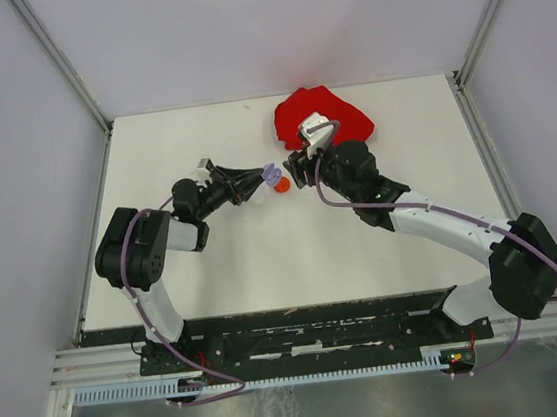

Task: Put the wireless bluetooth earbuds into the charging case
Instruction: Place the earbud in the charging case, then adjust the earbud with the charging case, then close the charging case.

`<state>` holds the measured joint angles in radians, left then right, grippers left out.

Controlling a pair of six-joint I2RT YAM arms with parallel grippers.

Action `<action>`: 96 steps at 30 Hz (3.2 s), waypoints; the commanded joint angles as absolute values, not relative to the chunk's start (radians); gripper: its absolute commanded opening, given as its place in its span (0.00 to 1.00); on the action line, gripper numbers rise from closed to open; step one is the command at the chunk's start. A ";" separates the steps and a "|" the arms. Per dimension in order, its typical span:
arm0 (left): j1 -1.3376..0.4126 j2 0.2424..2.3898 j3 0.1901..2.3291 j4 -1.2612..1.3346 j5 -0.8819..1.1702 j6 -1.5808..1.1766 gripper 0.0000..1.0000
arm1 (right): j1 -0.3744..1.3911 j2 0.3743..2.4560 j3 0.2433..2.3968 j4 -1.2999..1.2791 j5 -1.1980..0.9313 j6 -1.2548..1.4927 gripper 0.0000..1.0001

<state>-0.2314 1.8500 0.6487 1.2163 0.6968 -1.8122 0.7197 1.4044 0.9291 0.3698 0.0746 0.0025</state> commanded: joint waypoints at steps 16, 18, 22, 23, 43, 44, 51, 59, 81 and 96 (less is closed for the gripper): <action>-0.232 1.730 0.686 1.048 0.630 -1.592 0.03 | 0.725 1.554 1.263 -0.314 0.096 0.218 0.78; -0.233 1.712 0.688 1.012 0.625 -1.568 0.03 | 0.724 1.577 1.272 -0.325 0.091 0.228 0.79; -0.238 1.685 0.681 0.975 0.617 -1.536 0.03 | 0.726 1.625 1.302 -0.341 0.080 0.246 0.86; -0.239 1.678 0.678 0.970 0.617 -1.533 0.03 | 0.726 1.636 1.312 -0.345 0.077 0.250 0.88; -0.263 1.586 0.616 0.867 0.628 -1.465 0.03 | 0.719 1.765 1.461 -0.435 0.148 0.303 0.99; -0.264 1.585 0.613 0.867 0.629 -1.466 0.03 | 0.716 1.766 1.461 -0.436 0.151 0.305 0.99; -0.271 1.579 0.595 0.865 0.637 -1.464 0.03 | 0.690 1.766 1.462 -0.437 0.173 0.313 0.99; -0.279 1.578 0.588 0.864 0.632 -1.465 0.03 | 0.652 1.777 1.472 -0.437 0.178 0.305 0.99; -0.405 1.651 0.656 0.884 0.174 -1.818 0.03 | 0.652 1.478 0.625 0.796 0.175 0.087 0.99; -0.568 1.569 0.731 0.531 -0.093 -1.936 0.03 | 0.771 1.720 0.699 1.020 0.253 -0.019 0.99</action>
